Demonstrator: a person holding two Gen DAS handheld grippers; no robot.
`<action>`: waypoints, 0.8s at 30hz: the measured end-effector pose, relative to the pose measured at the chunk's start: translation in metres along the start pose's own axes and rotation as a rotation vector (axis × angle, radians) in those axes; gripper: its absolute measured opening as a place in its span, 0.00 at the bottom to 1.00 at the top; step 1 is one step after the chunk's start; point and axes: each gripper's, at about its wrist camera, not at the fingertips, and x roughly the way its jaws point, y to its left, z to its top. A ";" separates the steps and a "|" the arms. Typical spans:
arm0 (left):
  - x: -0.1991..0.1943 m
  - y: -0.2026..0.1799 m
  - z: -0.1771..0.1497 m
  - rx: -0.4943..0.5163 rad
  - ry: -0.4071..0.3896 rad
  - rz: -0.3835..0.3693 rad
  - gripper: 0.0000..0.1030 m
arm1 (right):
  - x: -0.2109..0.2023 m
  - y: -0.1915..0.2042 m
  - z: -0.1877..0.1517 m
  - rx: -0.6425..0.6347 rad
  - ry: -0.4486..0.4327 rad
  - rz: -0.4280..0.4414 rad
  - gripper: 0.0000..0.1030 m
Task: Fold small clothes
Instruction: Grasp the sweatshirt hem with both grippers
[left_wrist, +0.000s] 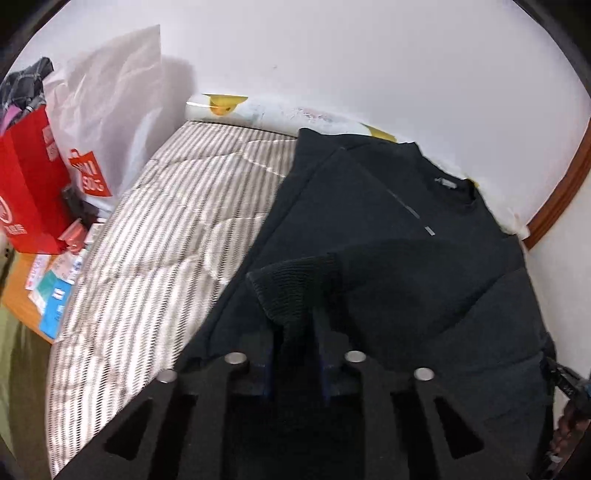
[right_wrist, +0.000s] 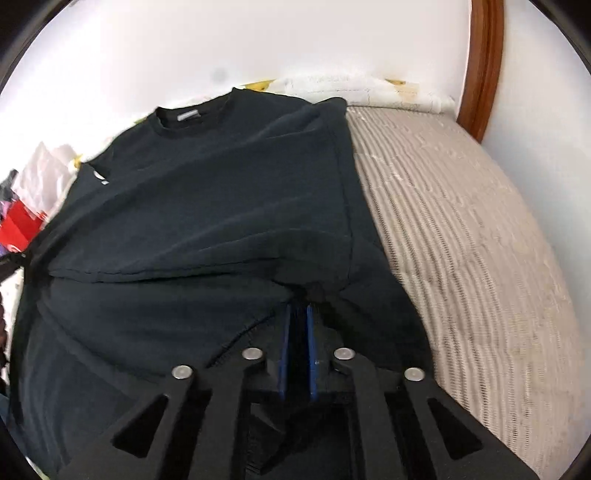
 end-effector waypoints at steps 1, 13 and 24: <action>-0.002 0.000 0.000 0.003 -0.003 0.010 0.25 | -0.005 0.001 -0.001 -0.007 0.003 -0.022 0.21; -0.036 0.000 -0.035 0.025 0.006 0.017 0.25 | -0.029 -0.005 -0.024 0.022 -0.007 -0.099 0.31; -0.079 -0.007 -0.084 0.052 -0.007 0.043 0.25 | -0.097 -0.022 -0.073 0.009 -0.109 -0.106 0.41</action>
